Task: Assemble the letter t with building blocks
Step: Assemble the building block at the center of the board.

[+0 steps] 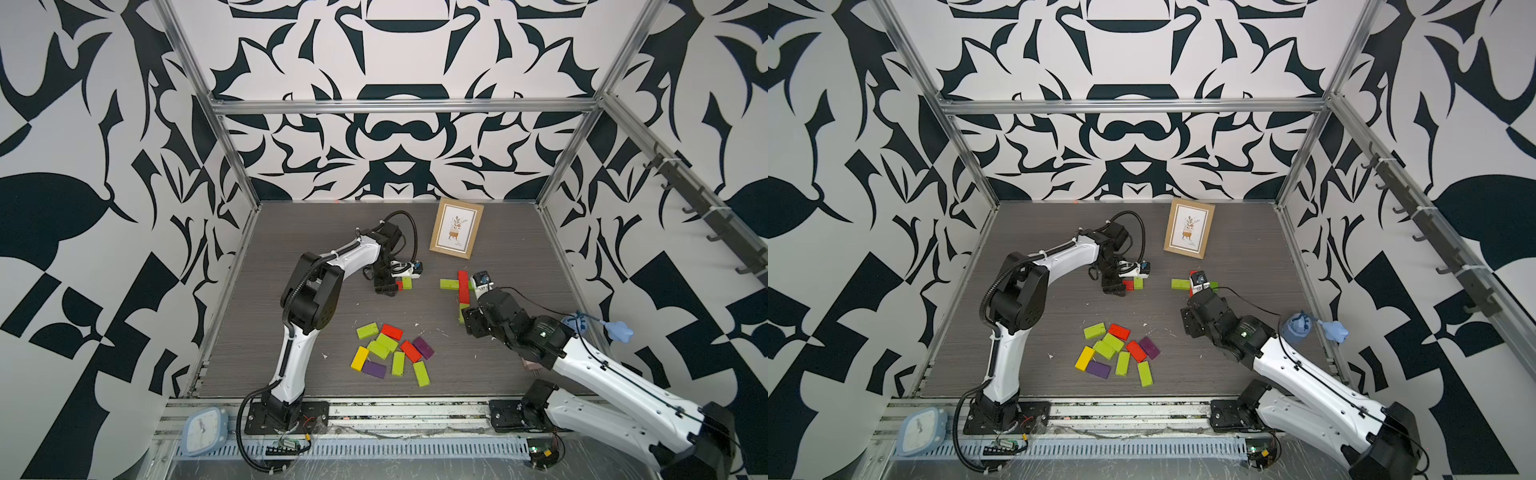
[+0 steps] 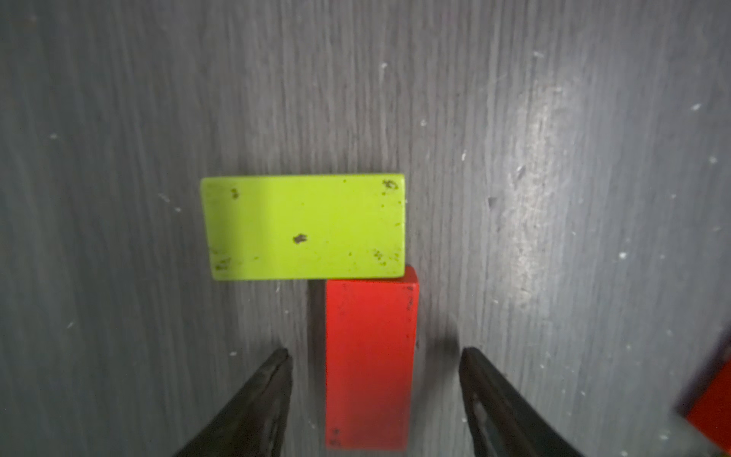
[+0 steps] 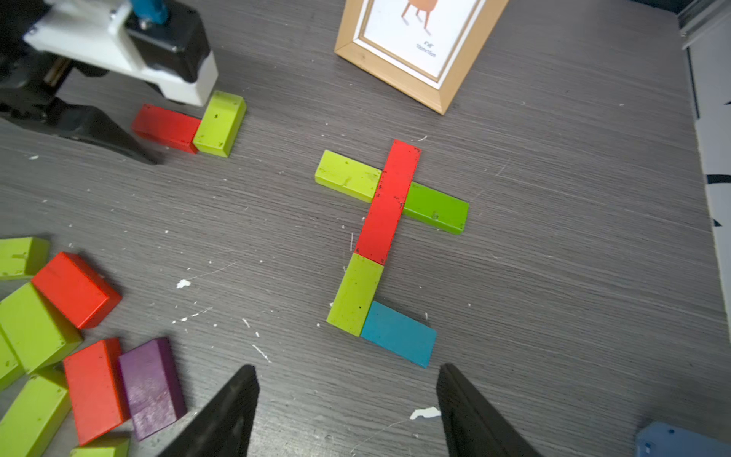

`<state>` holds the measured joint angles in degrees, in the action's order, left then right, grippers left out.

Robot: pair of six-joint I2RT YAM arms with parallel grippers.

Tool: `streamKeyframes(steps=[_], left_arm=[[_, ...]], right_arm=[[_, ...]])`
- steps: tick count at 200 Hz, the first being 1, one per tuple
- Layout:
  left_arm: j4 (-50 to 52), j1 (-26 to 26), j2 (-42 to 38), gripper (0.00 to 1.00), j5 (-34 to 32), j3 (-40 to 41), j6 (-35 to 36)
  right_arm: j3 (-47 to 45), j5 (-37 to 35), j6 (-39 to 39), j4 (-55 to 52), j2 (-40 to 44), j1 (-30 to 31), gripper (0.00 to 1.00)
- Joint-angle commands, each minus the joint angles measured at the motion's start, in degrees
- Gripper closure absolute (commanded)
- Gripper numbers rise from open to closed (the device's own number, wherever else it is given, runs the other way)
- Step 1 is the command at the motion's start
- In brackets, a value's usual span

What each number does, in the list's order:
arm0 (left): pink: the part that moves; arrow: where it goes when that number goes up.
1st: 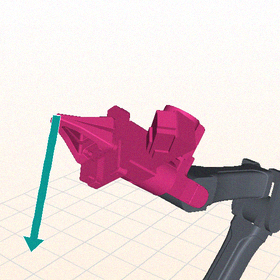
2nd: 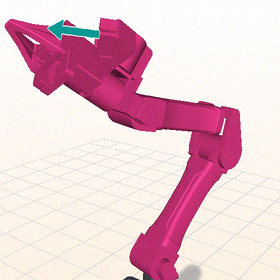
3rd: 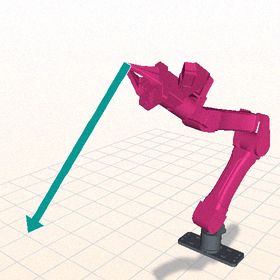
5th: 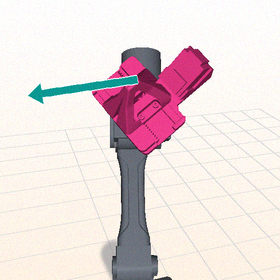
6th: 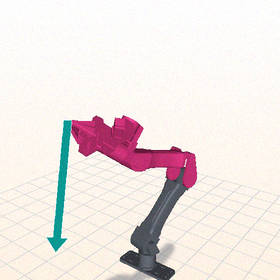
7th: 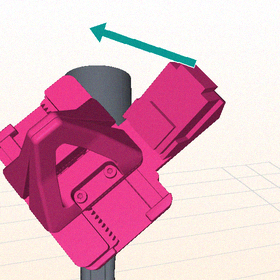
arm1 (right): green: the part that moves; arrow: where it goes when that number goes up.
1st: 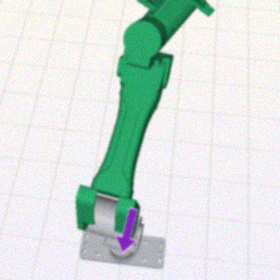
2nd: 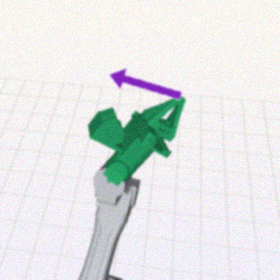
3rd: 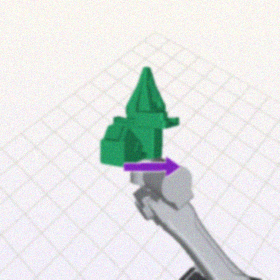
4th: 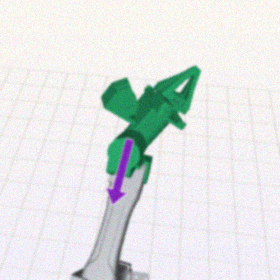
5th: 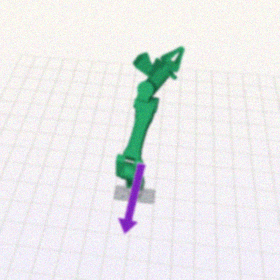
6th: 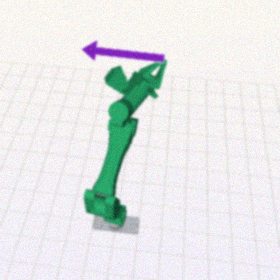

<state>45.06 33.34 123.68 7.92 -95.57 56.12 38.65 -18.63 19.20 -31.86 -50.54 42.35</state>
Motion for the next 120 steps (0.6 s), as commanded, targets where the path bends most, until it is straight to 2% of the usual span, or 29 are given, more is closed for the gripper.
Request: streamKeyframes(steps=[1, 38, 65, 87, 120], left_arm=[[0.0, -0.8, -6.8, 0.25, 0.8, 0.9, -0.8], [-0.2, -1.0, -12.9, 0.20, -0.4, 0.5, -4.0], [0.5, -1.2, -17.9, 0.19, -3.3, 0.2, -11.3], [-7.0, -1.2, -26.8, 0.18, -5.4, 7.4, -18.5], [-16.2, -1.3, -41.1, 0.16, -7.8, 21.5, -32.3]], right_arm=[[0.4, 5.2, -2.6, 3.2, -1.3, 0.0, 0.25], [2.8, 11.4, -5.0, 3.9, -7.3, 0.2, 0.25], [5.2, 16.1, -7.1, 4.0, -12.7, 1.2, 0.25], [7.4, 19.2, -7.9, 3.7, -17.7, 3.2, 0.26], [9.1, 19.9, -8.5, 3.6, -24.2, 6.8, 0.26]])
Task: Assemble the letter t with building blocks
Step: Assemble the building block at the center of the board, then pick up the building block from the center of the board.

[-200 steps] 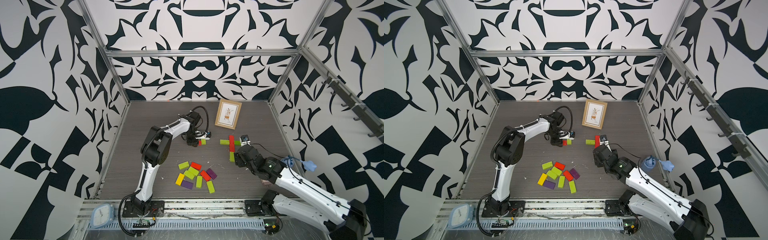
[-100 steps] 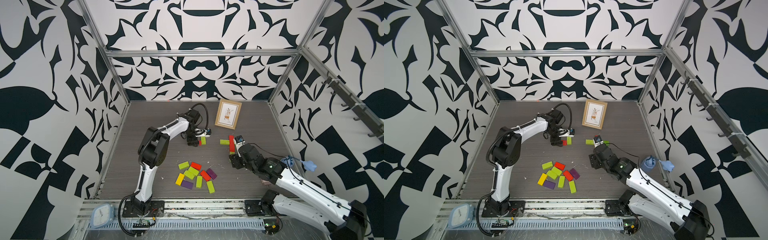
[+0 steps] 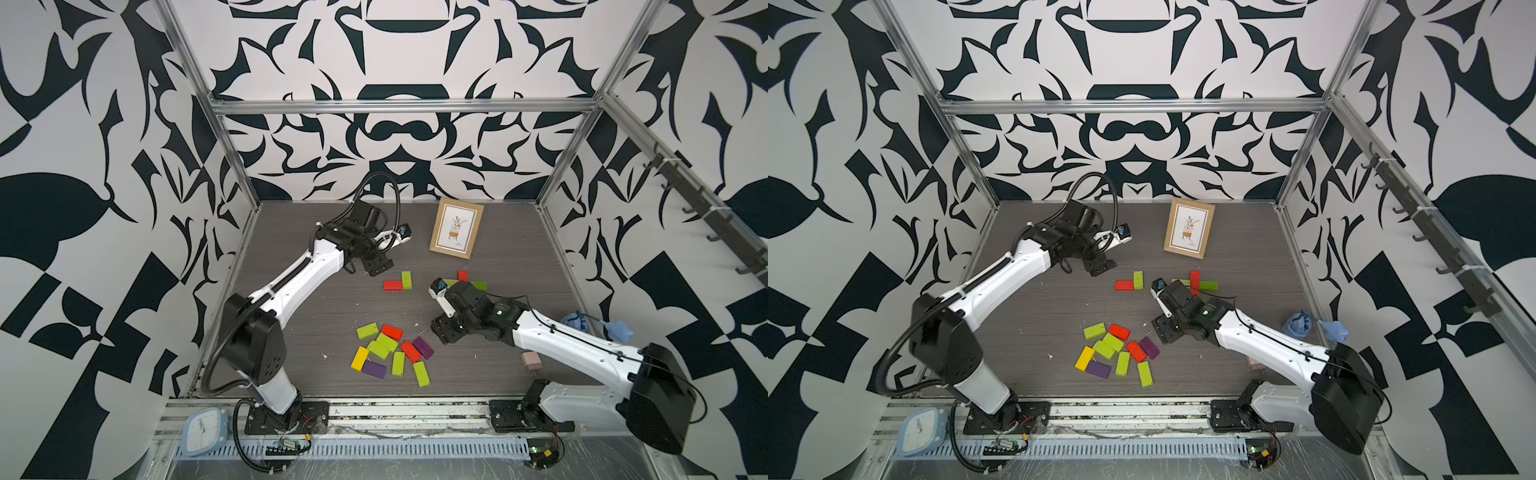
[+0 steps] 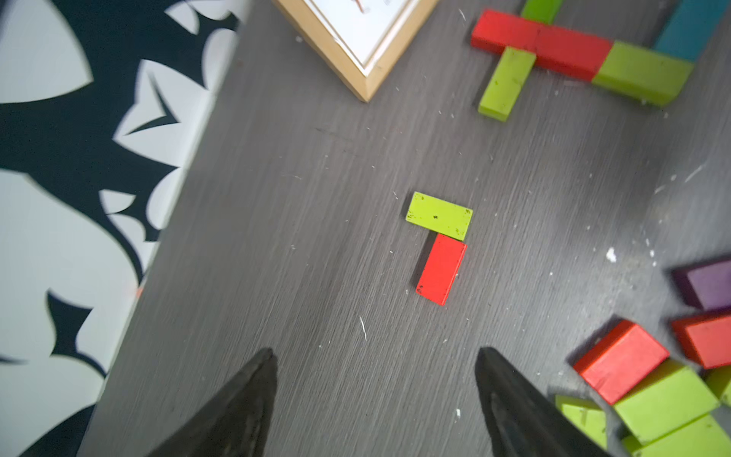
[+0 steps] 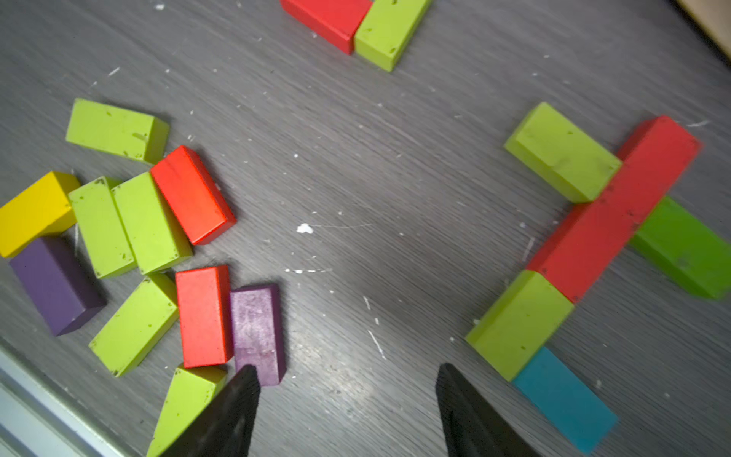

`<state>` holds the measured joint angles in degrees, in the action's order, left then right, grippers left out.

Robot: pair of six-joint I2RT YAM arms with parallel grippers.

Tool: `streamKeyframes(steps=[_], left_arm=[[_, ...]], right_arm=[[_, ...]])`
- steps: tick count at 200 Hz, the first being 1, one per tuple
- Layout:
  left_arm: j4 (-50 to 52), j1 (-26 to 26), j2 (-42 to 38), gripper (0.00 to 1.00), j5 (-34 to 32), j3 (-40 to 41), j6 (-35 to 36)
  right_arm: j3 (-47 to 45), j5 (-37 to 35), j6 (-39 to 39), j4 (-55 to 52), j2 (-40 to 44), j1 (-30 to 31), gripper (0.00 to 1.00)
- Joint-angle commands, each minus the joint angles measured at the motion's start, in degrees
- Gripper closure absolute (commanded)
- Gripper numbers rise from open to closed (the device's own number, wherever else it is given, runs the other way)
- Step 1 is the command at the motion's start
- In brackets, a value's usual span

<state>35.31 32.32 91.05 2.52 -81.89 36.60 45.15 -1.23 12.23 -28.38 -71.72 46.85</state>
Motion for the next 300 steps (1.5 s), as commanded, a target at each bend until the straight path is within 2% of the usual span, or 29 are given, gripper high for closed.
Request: streamKeyframes(steps=[1, 34, 70, 73, 95, 132, 198, 234, 300], left_arm=[[-6.7, -0.3, -9.0, 0.16, -2.4, 8.3, -13.3], [-10.0, -0.3, -21.9, 0.16, -4.3, 21.1, -24.6], [-8.1, -0.3, -31.4, 0.16, -7.2, 29.1, -32.1], [-7.8, -0.3, -32.1, 0.12, -7.5, 29.6, -32.7], [-6.1, -0.3, -35.3, 0.04, -8.5, 32.1, -36.5], [-3.3, -0.3, -36.8, 0.03, -11.0, 32.4, -38.5], [-4.3, -0.3, -39.2, 0.02, -10.1, 35.2, -39.1], [-4.1, -0.3, -39.7, 0.02, -10.9, 35.9, -39.0], [-4.4, -0.3, -38.5, 0.02, -12.6, 36.0, -40.5]], right_arm=[[2.7, 2.5, -1.6, 0.1, -3.1, 2.4, 0.26], [4.1, 3.6, -2.5, -1.2, -8.1, 4.1, 0.28], [5.3, 7.0, -3.6, -1.9, -12.5, 4.4, 0.32], [5.4, 7.2, -3.6, -2.0, -12.8, 4.5, 0.32], [5.8, 8.4, -3.5, -2.3, -15.4, 4.9, 0.34], [6.6, 7.0, -2.7, -2.6, -19.2, 5.3, 0.39], [11.8, 5.0, -1.8, -6.2, -26.0, 5.3, 0.51], [15.8, 4.4, -3.5, -11.1, -30.7, 5.3, 0.66], [14.4, 3.8, -3.4, -13.1, -29.5, 5.3, 0.56]])
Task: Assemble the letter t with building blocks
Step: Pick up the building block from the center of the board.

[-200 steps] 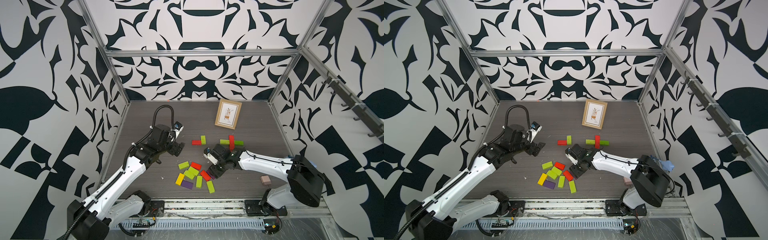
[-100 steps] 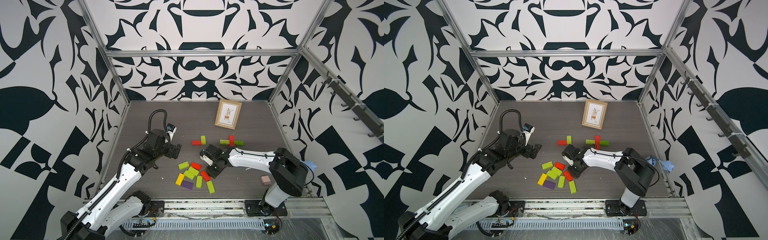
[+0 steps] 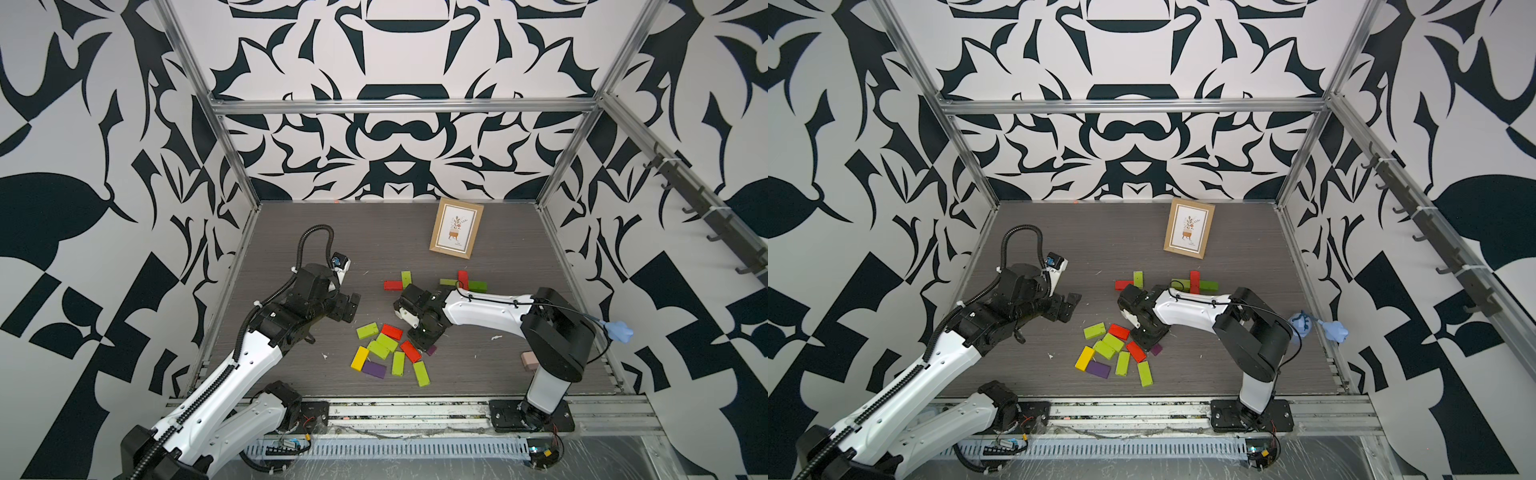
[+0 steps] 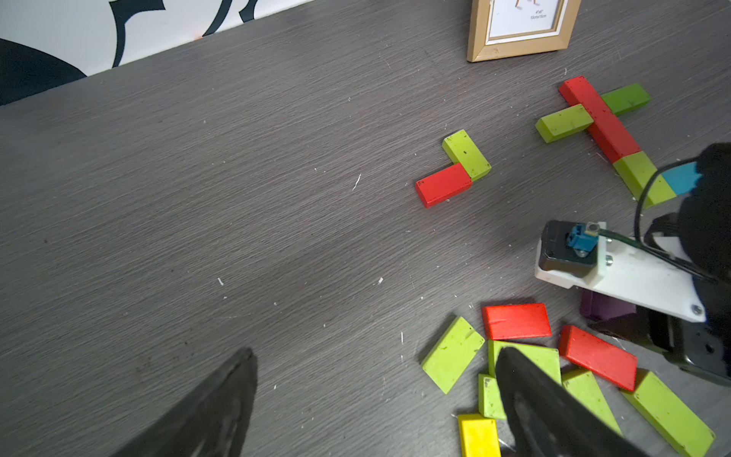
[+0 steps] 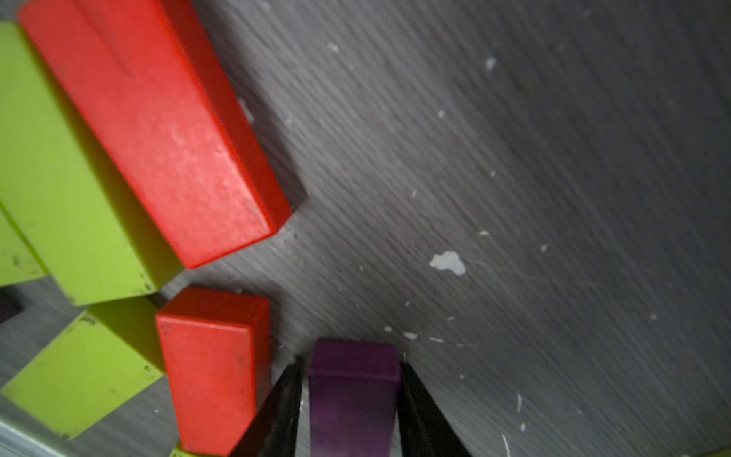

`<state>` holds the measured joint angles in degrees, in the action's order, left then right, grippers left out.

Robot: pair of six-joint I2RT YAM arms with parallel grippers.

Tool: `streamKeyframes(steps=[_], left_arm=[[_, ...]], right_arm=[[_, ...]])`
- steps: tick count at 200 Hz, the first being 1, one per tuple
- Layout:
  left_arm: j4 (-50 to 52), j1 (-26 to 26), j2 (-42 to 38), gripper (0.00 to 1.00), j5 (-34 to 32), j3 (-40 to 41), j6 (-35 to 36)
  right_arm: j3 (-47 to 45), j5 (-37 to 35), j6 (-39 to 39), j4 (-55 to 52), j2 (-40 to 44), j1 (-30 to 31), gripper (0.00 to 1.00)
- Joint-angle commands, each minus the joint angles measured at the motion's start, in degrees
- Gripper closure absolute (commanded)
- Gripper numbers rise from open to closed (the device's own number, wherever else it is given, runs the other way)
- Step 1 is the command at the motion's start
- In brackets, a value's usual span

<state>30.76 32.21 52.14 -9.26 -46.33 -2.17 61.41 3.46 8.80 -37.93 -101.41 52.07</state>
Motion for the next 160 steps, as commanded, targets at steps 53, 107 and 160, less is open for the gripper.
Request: streamKeyframes(steps=[53, 107, 160], left_arm=[[-0.1, -0.2, 1.2, 0.02, -2.9, 0.6, -3.0], [1.3, -0.2, 0.7, 0.02, -4.1, 0.2, -2.5], [1.7, -0.2, -1.0, 0.02, -4.3, 1.4, -2.7]], right_arm=[[-1.8, -1.9, 2.5, -6.1, 3.7, 0.0, 0.56], [-1.3, -3.7, 2.4, -6.1, 2.9, 0.0, 0.58], [-2.2, -3.4, -0.6, -1.9, 3.6, 0.0, 0.69]])
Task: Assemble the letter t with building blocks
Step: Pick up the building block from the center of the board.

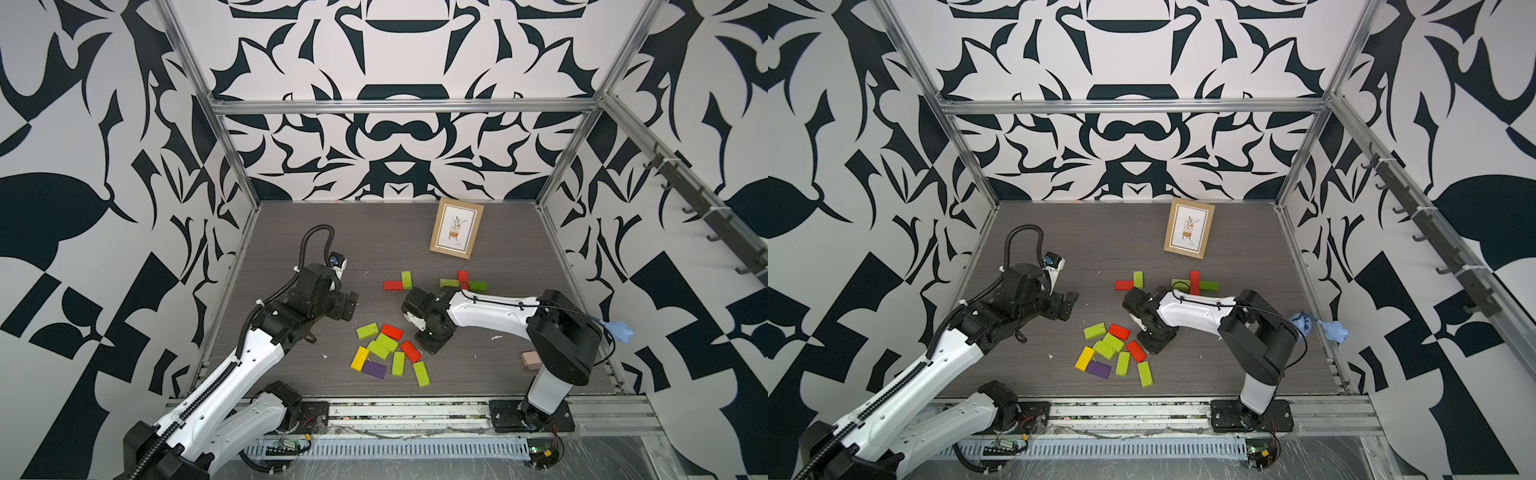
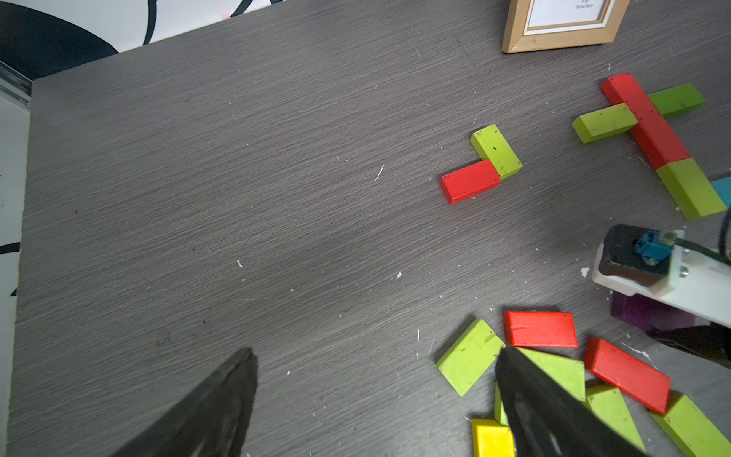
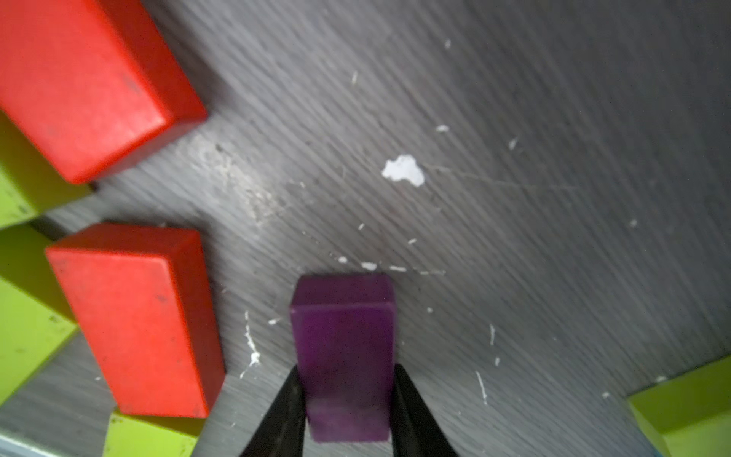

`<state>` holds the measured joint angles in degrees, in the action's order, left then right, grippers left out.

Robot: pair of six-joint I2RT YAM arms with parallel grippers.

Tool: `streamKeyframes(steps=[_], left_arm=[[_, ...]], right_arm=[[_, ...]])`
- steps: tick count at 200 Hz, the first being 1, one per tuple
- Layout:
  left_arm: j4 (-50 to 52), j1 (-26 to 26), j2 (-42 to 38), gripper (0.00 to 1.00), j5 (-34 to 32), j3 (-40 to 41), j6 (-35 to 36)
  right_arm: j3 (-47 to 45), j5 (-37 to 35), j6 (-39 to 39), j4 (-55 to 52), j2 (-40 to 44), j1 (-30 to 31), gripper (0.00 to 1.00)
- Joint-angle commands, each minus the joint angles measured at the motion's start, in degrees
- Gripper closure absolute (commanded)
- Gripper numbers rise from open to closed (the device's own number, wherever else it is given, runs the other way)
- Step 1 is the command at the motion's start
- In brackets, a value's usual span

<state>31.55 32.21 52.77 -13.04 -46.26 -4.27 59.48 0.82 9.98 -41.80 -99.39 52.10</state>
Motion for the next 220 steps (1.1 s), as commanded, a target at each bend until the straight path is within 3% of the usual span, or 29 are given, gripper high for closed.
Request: streamKeyframes(steps=[1, 32, 66, 79, 138, 170, 220], left_arm=[[1.0, -0.2, -1.7, 0.02, -0.6, 1.3, -0.6], [1.3, -0.2, -2.7, 0.02, -0.2, 1.5, -0.9], [1.9, -0.2, -4.4, 0.02, 0.9, 2.0, -0.3], [1.4, -0.2, -5.4, 0.02, 1.5, 2.6, -0.1], [0.8, -0.2, -7.8, 0.02, 2.0, 4.0, -0.2], [0.4, -0.2, -7.8, 0.02, 2.0, 4.2, -0.3], [0.7, -0.1, -8.2, 0.02, 0.7, 4.4, -0.3]], right_arm=[[-0.3, -0.8, -1.9, 2.1, 1.6, 0.0, 0.69], [0.9, -3.2, -7.2, 3.9, 3.2, -0.1, 0.89], [4.0, -1.0, -21.4, 3.9, 6.2, -3.2, 0.93], [6.3, -1.1, -27.1, 2.7, 6.3, -5.5, 1.00], [13.5, 3.1, -49.7, 5.2, 5.5, -16.9, 1.00], [21.9, 4.0, -56.0, 1.2, -1.2, -20.7, 1.00], [35.5, 2.1, -61.5, -9.3, -14.4, -21.1, 1.00]])
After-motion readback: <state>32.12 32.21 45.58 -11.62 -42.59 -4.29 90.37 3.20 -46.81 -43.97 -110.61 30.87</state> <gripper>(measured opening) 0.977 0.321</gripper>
